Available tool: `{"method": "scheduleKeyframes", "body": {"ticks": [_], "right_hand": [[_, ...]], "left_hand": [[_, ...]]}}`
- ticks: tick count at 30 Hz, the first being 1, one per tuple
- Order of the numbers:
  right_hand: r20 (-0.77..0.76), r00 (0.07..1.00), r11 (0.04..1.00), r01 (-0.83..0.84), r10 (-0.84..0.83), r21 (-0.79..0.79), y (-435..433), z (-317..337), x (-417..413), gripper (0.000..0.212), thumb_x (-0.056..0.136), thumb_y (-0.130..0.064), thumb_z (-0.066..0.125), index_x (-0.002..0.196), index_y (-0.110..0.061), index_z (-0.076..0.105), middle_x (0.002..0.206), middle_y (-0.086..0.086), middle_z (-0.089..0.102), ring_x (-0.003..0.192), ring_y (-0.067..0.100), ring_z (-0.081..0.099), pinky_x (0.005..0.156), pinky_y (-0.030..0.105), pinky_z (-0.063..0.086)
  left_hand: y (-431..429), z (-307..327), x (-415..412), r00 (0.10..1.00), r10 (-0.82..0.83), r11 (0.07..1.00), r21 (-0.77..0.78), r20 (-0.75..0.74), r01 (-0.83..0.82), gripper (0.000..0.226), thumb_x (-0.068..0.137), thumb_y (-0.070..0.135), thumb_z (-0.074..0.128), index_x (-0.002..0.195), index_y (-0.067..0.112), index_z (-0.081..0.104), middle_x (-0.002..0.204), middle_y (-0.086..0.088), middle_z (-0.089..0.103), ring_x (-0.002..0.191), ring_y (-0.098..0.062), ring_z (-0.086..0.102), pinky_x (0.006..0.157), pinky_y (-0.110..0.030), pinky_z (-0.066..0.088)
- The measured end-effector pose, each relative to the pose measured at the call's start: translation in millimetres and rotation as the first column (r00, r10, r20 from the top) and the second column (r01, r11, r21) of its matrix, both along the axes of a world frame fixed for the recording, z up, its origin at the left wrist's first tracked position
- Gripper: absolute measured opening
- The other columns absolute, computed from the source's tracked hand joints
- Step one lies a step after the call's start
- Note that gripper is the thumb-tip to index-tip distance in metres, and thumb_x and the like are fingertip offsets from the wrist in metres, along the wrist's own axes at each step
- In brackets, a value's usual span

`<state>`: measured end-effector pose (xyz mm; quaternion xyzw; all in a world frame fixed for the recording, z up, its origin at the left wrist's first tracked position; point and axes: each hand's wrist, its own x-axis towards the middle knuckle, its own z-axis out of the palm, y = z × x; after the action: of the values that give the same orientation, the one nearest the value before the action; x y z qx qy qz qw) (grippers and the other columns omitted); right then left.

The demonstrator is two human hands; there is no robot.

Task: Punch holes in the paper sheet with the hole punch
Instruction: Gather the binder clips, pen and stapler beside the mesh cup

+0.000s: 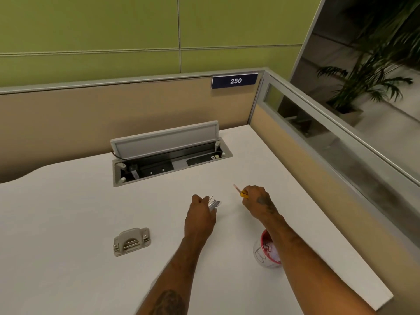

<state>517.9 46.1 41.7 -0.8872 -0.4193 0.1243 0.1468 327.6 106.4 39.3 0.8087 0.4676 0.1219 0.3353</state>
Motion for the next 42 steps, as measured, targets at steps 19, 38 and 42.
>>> {"method": "scheduleKeyframes", "body": {"ticks": [19,38,42], "right_hand": [[-0.125,0.992,0.991,-0.052,0.036,-0.127,28,-56,79,0.018,0.082,-0.024,0.070,0.091,-0.008,0.069,0.095,0.011,0.068,0.078,0.021,0.058,0.066,0.028,0.048],[0.021,0.998,0.994,0.050,-0.052,0.102,40,-3,0,0.026,0.097,-0.015,0.052,0.121,-0.011,0.061,0.124,0.014,0.056,0.102,0.030,0.063,0.076,0.027,0.044],[-0.065,0.990,0.982,-0.116,0.127,0.148,42,3,-100,0.027,0.097,-0.022,0.050,0.122,-0.016,0.060,0.123,0.010,0.057,0.105,0.029,0.060,0.085,0.037,0.051]], "left_hand": [[12,-56,121,0.981,-0.027,0.999,-0.049,-0.192,0.017,0.033,0.097,0.029,0.053,0.125,0.012,0.057,0.122,-0.006,0.052,0.113,-0.022,0.051,0.079,-0.038,0.054],[5,-28,-1,0.998,0.053,0.996,0.073,-0.040,-0.050,0.054,0.094,0.048,0.054,0.139,0.018,0.048,0.138,-0.003,0.049,0.123,-0.021,0.052,0.091,-0.036,0.051],[-9,-21,-89,0.992,0.121,0.986,0.121,-0.019,-0.118,0.049,0.094,0.048,0.053,0.134,0.020,0.052,0.132,0.001,0.053,0.120,-0.018,0.052,0.085,-0.036,0.053]]}}
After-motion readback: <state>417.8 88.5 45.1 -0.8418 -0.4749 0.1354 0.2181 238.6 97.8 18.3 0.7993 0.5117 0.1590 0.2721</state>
